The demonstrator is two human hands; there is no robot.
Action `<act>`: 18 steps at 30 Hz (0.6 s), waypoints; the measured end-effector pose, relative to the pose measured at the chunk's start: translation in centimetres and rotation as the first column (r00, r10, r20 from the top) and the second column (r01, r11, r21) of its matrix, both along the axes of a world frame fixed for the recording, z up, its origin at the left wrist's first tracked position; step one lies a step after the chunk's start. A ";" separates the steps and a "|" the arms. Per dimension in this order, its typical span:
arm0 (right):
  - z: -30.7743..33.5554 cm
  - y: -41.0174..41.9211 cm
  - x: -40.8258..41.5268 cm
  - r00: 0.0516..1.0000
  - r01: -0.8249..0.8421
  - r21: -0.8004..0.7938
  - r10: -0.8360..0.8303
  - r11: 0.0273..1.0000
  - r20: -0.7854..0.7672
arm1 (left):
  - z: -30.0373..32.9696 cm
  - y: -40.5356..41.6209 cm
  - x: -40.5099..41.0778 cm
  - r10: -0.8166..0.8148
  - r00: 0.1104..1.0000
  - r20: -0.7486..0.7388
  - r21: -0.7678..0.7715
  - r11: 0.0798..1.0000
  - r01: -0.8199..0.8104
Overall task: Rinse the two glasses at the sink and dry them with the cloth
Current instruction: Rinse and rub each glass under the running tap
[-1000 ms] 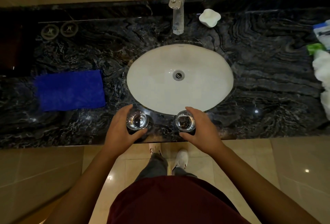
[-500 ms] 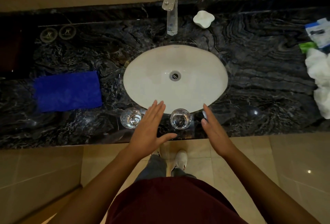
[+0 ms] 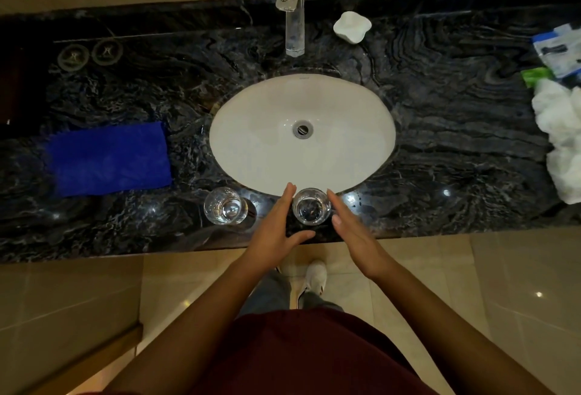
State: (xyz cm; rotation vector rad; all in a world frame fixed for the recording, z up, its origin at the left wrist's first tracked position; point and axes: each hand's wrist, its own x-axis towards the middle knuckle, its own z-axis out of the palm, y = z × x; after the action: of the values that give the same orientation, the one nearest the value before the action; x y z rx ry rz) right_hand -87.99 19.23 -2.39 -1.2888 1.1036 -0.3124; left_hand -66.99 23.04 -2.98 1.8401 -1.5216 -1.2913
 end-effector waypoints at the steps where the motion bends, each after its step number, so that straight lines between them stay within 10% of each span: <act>1: 0.0 0.0 0.0 1.000 -0.002 0.004 0.002 1.000 0.001 | -0.3 0.3 0.1 0.000 1.000 -0.014 0.001 1.000 0.000; 18: -2.4 0.4 0.9 0.989 -0.036 -0.318 -0.011 0.947 -0.145 | -1.8 0.7 0.4 0.103 0.971 -0.215 -0.039 0.993 -0.114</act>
State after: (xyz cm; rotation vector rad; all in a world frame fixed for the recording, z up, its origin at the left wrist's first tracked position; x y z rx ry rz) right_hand -87.07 19.61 -4.81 -1.6272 1.2006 -0.4060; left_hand -66.55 23.75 -4.79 1.6692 -1.3110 -1.3378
